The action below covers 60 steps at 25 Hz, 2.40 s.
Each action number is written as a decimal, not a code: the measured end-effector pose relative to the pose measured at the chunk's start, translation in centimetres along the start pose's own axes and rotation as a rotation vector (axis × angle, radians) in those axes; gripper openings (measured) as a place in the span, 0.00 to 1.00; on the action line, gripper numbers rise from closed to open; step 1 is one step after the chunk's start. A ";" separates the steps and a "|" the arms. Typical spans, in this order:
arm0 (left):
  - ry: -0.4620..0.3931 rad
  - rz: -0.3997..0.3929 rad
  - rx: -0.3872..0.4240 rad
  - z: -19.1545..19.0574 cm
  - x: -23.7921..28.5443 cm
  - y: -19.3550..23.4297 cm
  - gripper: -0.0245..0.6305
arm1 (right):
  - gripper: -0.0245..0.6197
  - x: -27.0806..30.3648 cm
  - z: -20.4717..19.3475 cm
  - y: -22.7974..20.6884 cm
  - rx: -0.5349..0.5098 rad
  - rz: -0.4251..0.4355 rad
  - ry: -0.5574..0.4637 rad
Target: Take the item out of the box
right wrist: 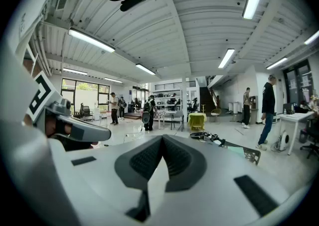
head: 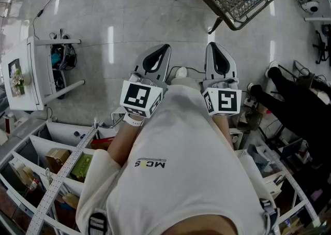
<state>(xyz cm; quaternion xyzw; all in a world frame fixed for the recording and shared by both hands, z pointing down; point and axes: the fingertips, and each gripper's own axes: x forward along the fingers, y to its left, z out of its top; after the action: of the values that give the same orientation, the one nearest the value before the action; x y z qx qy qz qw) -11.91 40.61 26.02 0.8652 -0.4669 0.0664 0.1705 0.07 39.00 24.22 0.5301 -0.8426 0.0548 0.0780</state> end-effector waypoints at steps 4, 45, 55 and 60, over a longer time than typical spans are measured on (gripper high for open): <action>0.004 -0.017 -0.004 0.2 0.1 1.0 0.07 | 0.06 0.9 0.5 0.5 0.004 -0.020 -0.007; 0.143 0.016 -0.034 8.0 30.3 11.8 0.07 | 0.06 27.1 -1.4 -21.9 0.234 -0.024 0.048; 0.183 -0.009 -0.041 10.9 40.2 11.8 0.07 | 0.06 34.0 -0.8 -31.8 0.211 -0.067 0.100; 0.215 -0.025 -0.051 11.1 43.8 12.2 0.07 | 0.06 36.1 -2.0 -34.8 0.242 -0.100 0.146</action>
<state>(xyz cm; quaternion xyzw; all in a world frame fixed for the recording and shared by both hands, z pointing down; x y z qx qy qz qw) 1.77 -3.88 30.52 0.8542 -0.4367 0.1448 0.2423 16.28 -7.63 33.36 0.5715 -0.7944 0.1906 0.0773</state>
